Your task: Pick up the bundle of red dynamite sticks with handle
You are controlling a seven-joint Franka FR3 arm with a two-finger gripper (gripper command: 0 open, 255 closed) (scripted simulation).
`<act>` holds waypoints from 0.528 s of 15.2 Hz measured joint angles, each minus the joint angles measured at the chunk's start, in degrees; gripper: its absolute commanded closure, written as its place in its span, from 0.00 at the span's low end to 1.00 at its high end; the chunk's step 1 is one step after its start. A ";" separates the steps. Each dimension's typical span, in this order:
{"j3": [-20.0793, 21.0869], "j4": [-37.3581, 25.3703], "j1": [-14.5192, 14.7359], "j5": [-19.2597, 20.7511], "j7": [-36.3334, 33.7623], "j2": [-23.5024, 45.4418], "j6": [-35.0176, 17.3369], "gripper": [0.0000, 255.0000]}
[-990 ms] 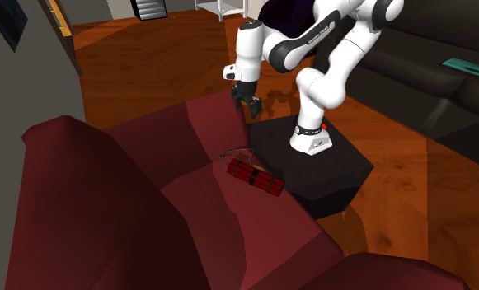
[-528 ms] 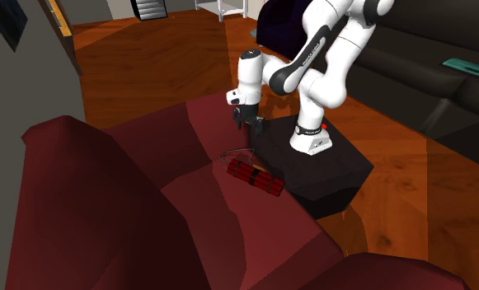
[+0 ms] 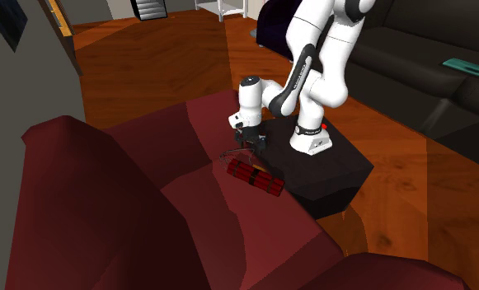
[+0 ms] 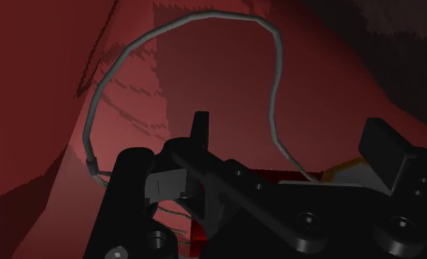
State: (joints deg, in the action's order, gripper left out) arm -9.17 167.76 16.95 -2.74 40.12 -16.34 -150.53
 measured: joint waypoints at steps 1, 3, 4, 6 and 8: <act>-0.38 0.27 0.28 -0.47 0.77 1.36 -1.58 0.00; -0.76 0.42 0.89 -1.41 1.65 3.49 -3.85 0.00; -0.95 0.49 1.29 -2.05 2.14 4.74 -5.14 0.00; -1.30 0.51 2.04 -3.38 3.12 6.91 -7.31 0.00; -1.54 0.44 2.25 -3.91 3.70 7.83 -8.16 1.00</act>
State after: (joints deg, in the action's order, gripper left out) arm -10.71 168.20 19.20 -6.65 43.83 -8.51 -158.70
